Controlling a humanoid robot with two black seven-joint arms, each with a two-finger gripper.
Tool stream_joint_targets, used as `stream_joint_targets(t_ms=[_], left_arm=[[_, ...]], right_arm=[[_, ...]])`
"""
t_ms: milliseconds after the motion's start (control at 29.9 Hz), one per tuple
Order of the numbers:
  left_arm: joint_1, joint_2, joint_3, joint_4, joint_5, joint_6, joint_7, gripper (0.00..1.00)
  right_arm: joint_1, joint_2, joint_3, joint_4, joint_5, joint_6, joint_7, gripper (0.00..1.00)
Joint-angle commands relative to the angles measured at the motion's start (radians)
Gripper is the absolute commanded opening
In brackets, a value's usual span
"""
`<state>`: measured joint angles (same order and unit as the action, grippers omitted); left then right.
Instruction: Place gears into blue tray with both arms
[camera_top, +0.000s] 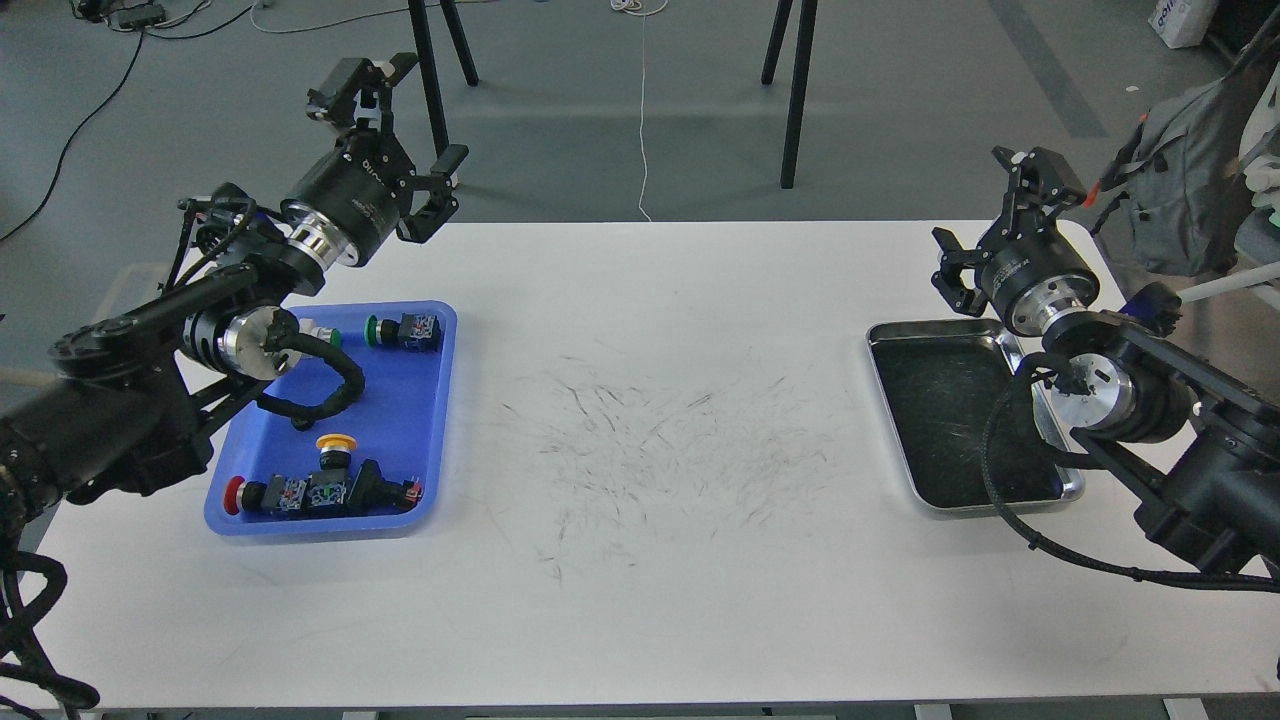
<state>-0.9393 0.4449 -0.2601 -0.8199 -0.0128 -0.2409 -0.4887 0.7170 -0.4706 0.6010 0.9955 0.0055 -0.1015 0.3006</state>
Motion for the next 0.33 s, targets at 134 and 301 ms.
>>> stream_joint_targets(t_ms=[134,301], left_arm=[[0.049,0.006,-0.005,0.001,-0.019,0.003,0.0,1.0],[0.059,0.014,-0.005,0.001,-0.022,0.003,0.0,1.0]], right_arm=[[0.004,0.01,-0.018,-0.023,0.001,0.002,-0.001,0.99],[0.002,0.032,-0.02,-0.026,-0.001,0.0,-0.001,0.99]])
